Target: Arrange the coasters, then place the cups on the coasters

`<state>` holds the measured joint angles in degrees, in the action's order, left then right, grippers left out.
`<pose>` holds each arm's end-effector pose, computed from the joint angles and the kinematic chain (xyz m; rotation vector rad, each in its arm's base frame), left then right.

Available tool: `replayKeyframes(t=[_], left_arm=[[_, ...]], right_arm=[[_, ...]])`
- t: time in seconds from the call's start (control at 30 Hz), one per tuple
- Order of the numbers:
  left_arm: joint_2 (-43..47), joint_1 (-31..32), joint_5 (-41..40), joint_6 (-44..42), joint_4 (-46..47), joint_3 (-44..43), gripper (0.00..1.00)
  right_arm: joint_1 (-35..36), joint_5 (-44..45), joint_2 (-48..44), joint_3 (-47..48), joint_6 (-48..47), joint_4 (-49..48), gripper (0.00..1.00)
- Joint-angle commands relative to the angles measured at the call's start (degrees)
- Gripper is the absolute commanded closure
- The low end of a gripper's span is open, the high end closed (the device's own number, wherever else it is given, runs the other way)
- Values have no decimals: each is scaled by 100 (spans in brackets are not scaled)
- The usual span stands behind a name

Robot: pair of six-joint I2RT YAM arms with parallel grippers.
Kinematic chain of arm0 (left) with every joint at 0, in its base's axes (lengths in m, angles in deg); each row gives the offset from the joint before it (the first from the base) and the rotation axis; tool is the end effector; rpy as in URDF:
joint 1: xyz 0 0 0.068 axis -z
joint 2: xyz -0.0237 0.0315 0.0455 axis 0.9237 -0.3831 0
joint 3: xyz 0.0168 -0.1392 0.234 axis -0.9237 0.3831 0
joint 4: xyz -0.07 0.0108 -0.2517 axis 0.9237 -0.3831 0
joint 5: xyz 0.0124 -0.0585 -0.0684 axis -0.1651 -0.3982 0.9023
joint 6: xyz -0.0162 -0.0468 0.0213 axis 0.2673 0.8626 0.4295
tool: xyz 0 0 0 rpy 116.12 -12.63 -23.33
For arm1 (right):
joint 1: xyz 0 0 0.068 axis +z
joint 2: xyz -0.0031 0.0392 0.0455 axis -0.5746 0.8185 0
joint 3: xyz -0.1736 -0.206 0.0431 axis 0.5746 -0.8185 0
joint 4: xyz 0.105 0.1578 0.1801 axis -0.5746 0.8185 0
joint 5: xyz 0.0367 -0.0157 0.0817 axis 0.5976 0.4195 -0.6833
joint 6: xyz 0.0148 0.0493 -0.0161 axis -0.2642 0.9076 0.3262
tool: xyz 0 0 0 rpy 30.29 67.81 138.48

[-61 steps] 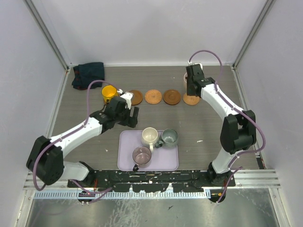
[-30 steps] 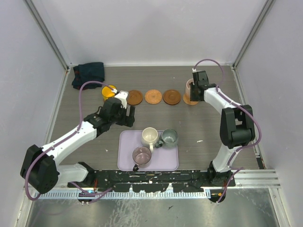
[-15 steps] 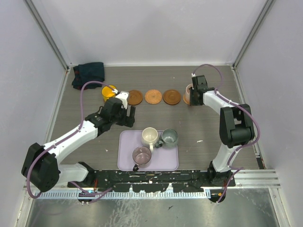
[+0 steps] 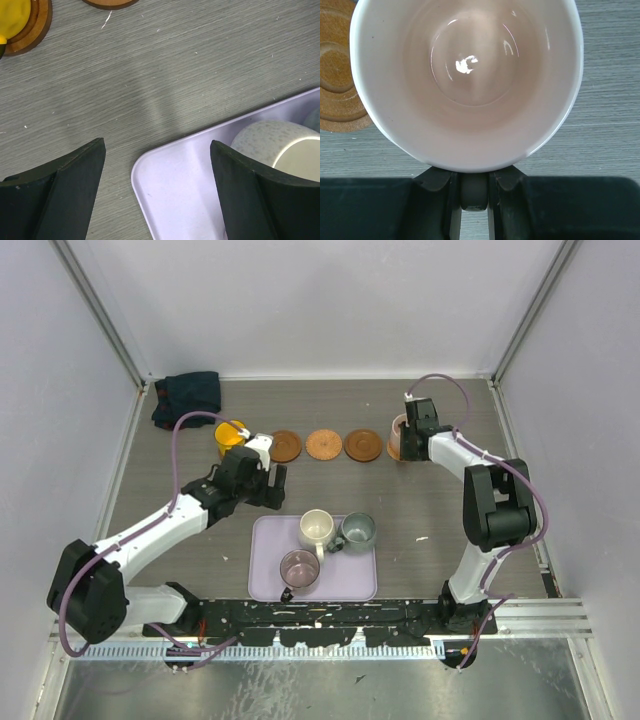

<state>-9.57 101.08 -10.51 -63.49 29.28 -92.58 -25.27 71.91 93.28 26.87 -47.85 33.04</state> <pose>0.2246 -0.1449 0.2438 0.3291 2.3000 -0.3164 0.3754 0.0594 0.1945 0.0120 2.4748 -0.0545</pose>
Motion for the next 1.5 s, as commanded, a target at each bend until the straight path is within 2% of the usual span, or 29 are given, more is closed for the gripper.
replayKeyframes(t=[0.0, 0.97, 1.07, 1.27, 1.47], left_arm=[[-15, -40, 61, 39, 232, -4, 13], [-32, -43, 110, 68, 283, 0, 13], [-33, -46, 101, 73, 275, -4, 13], [-26, -47, 99, 77, 239, -4, 13], [-32, -48, 112, 107, 233, -18, 13]], right_arm=[[13, 62, -28, 126, 51, -623, 99], [13, 339, -248, -21, 142, -330, 98], [13, 349, -248, -55, 186, -302, 95], [13, 335, -277, -210, 294, -283, 81], [13, 349, -313, -286, 306, -285, 74]])
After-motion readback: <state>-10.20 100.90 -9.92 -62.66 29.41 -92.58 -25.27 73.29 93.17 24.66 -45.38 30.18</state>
